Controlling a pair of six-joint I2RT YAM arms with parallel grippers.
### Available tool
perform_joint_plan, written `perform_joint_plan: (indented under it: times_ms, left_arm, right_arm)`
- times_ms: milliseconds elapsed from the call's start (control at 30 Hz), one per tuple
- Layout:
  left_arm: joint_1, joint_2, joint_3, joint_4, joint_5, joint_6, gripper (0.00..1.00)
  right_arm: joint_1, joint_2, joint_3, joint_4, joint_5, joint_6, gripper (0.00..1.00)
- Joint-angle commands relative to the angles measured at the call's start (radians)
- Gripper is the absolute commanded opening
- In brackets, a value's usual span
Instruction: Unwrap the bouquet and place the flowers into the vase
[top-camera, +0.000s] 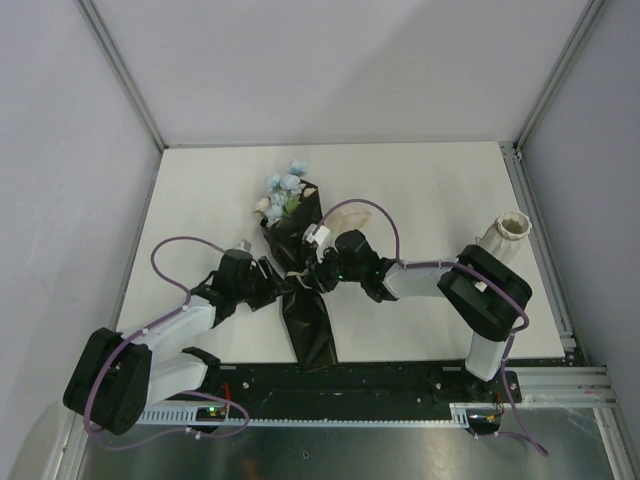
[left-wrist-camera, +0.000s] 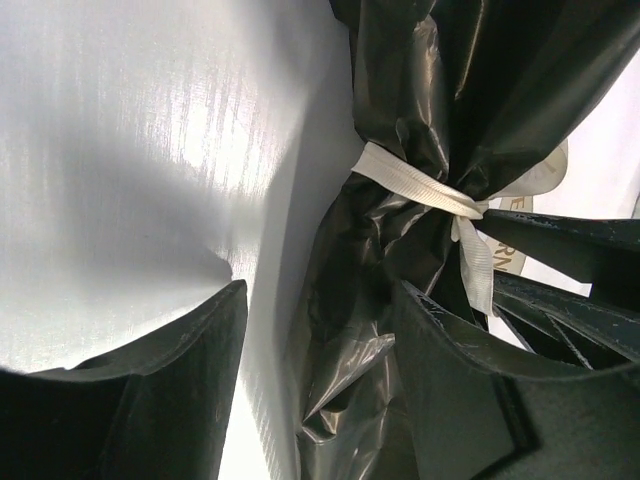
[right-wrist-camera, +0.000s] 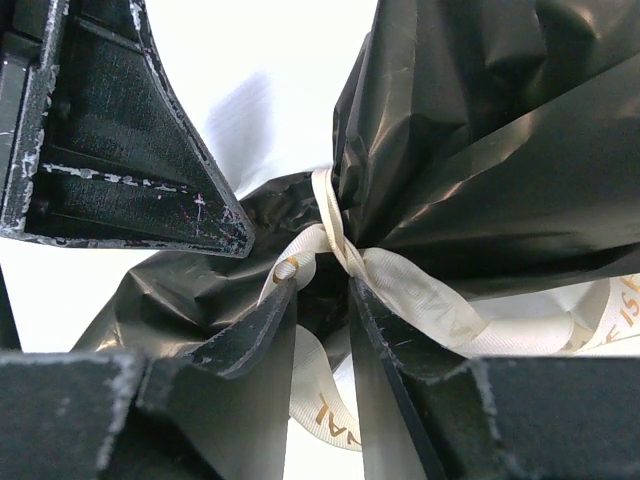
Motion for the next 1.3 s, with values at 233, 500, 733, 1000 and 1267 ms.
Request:
perform_joint_plan:
  times_ms: [233, 500, 733, 1000, 1267]
  left_arm:
    - [-0.015, 0.061, -0.01, 0.125, 0.02, -0.005, 0.53]
    - [-0.015, 0.057, -0.014, 0.15, 0.028, -0.007, 0.18]
    - [-0.016, 0.083, 0.002, 0.151, 0.033, 0.0, 0.0]
    - [-0.015, 0.066, 0.0, 0.15, 0.03, 0.0, 0.0]
    - [-0.016, 0.055, -0.001, 0.15, 0.028, -0.009, 0.0]
  right_arm:
    - [0.074, 0.02, -0.027, 0.066, 0.197, -0.049, 0.29]
    - [0.029, -0.065, -0.047, 0.049, 0.2, 0.055, 0.28]
    - [-0.023, -0.132, 0.026, -0.064, 0.087, 0.154, 0.31]
    - [-0.006, -0.04, 0.115, -0.035, 0.009, 0.128, 0.31]
    - [0.035, 0.091, 0.223, -0.064, 0.037, 0.061, 0.31]
